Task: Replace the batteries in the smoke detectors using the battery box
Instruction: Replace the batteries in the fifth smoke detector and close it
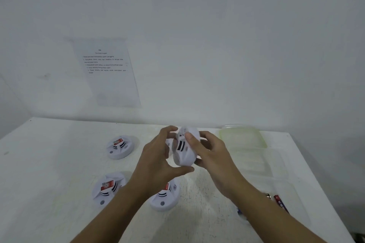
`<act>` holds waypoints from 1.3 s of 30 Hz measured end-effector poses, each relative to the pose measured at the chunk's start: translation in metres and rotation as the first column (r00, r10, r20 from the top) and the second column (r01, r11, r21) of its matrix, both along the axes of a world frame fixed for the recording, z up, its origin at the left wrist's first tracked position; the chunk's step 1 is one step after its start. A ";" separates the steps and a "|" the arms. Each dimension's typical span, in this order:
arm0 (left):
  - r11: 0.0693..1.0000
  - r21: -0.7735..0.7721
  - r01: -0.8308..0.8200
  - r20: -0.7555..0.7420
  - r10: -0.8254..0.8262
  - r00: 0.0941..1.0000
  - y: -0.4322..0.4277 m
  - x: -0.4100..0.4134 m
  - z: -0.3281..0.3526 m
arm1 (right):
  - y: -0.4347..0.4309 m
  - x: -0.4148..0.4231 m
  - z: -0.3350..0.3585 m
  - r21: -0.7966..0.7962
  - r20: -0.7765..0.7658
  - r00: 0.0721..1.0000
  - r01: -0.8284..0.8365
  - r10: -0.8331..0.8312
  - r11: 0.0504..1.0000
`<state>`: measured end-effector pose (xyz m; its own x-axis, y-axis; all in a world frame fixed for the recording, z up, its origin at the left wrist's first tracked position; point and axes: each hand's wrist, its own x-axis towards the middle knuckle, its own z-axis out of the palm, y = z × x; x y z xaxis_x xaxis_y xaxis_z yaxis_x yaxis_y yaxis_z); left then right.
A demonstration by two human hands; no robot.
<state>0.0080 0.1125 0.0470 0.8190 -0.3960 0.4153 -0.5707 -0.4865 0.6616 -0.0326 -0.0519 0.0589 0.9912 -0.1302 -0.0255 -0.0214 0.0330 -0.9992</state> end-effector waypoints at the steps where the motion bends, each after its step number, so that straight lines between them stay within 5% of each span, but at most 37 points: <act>1: 1.000 0.013 -0.010 0.017 0.010 1.000 0.000 0.001 -0.002 | 0.001 0.000 -0.001 0.083 -0.032 0.999 0.007 -0.004 0.997; 5: 0.998 0.042 -0.047 0.048 0.045 0.998 0.004 0.002 -0.005 | 0.001 0.003 -0.007 0.399 -0.096 0.995 0.024 0.016 0.917; 9: 0.998 -0.024 -0.057 0.040 0.058 0.998 0.010 -0.001 -0.005 | 0.003 0.000 -0.011 0.513 -0.054 0.998 -0.007 0.040 0.858; 12: 0.990 -0.134 -0.052 -0.125 0.035 0.992 0.017 -0.004 -0.004 | 0.004 0.001 -0.011 0.549 -0.037 0.999 0.010 0.013 0.835; 15: 0.980 -0.199 -0.019 -0.282 -0.039 0.959 0.022 -0.009 -0.002 | 0.005 0.001 -0.012 0.475 -0.025 1.000 0.011 0.000 0.880; 24: 0.949 -0.314 0.009 -0.430 -0.151 0.890 0.045 -0.013 0.005 | -0.002 -0.001 -0.005 0.188 0.089 0.985 -0.162 0.147 0.969; 39: 0.902 -0.416 -0.115 -0.461 -0.100 0.882 0.079 -0.019 0.007 | 0.064 0.000 -0.015 0.053 0.118 0.986 -0.122 0.115 0.991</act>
<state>-0.0106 0.1910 0.0540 0.9578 -0.2646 0.1124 -0.1441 -0.1036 0.9841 -0.0328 0.0120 0.0438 0.9964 -0.0130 0.0843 0.0852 0.0971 -0.9916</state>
